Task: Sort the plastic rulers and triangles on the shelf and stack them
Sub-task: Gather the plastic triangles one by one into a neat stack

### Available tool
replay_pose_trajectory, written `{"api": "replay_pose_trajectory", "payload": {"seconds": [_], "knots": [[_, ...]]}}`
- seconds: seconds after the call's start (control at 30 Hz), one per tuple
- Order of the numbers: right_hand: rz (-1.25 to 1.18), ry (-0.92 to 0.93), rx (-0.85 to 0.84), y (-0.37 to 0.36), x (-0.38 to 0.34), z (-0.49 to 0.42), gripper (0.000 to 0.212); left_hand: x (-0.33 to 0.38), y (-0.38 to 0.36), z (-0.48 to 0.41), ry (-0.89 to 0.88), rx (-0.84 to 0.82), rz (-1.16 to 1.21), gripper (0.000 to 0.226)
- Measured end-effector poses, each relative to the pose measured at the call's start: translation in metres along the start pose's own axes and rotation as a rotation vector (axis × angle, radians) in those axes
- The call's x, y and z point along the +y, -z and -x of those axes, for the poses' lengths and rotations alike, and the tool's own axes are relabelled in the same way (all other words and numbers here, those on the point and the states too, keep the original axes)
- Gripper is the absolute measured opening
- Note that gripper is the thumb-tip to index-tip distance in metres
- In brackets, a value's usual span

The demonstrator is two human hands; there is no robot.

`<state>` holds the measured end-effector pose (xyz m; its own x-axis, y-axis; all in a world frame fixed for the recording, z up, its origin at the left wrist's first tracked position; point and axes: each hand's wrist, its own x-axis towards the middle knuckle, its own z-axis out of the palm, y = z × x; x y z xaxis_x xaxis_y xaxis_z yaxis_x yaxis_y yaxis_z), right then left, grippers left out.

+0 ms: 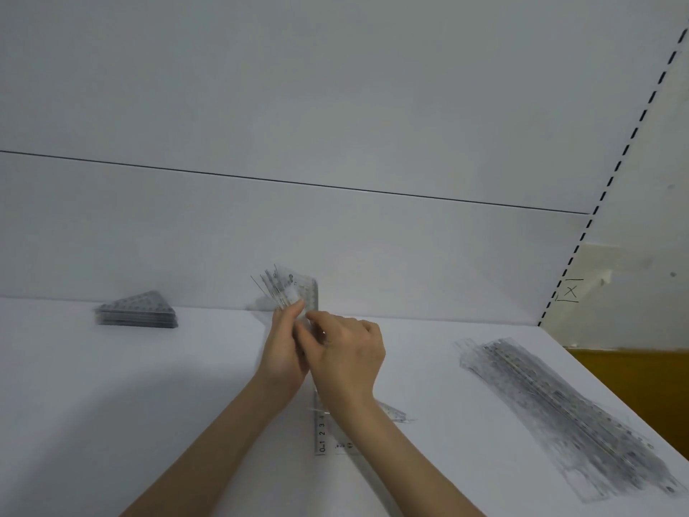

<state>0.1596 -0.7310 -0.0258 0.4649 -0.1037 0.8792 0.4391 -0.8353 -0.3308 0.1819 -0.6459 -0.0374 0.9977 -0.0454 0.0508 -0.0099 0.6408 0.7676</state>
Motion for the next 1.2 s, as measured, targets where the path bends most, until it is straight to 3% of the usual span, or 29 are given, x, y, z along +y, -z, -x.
{"api": "replay_pose_trajectory", "payload": {"seconds": [0.1,0.23,0.33,0.4,0.47,0.6,0.67,0.93,1.0,1.1,1.2], "knots": [[0.017,0.04,-0.077,-0.001,-0.001,0.001,0.017,-0.001,-0.003,0.001,-0.013,0.003,-0.013,0.024],[-0.077,0.074,-0.324,0.006,0.009,-0.004,0.022,0.006,-0.005,0.003,-0.076,0.079,-0.089,0.006],[-0.425,-0.12,-0.677,0.027,0.024,-0.024,0.021,0.009,-0.004,0.002,-0.038,0.133,-0.068,0.013],[-0.515,-0.242,-0.754,0.043,0.043,-0.035,0.026,0.01,-0.007,0.002,-0.014,0.146,-0.044,0.009],[-0.363,-0.218,-0.861,0.056,0.065,-0.037,0.027,0.012,-0.01,0.003,-0.008,0.161,-0.035,0.01],[-0.025,-0.172,-1.231,0.072,0.089,-0.018,0.07,0.014,-0.01,0.003,-0.008,0.184,-0.022,0.016],[-0.014,-0.115,-1.241,0.073,0.091,-0.011,0.071,0.013,-0.009,0.003,0.005,0.191,-0.006,0.016],[0.021,0.153,-1.125,0.076,0.09,-0.006,0.028,0.012,-0.009,0.004,0.016,0.169,0.038,0.016],[-0.011,0.101,-1.11,0.077,0.09,-0.006,0.021,0.013,-0.008,0.004,0.016,0.17,0.055,0.022],[-0.184,-0.154,-1.125,0.079,0.092,-0.007,0.013,0.014,-0.008,0.004,0.011,0.173,0.061,0.023],[-0.248,-0.175,-1.11,0.083,0.093,-0.009,0.004,0.015,-0.009,0.005,0.009,0.172,0.064,0.023]]}}
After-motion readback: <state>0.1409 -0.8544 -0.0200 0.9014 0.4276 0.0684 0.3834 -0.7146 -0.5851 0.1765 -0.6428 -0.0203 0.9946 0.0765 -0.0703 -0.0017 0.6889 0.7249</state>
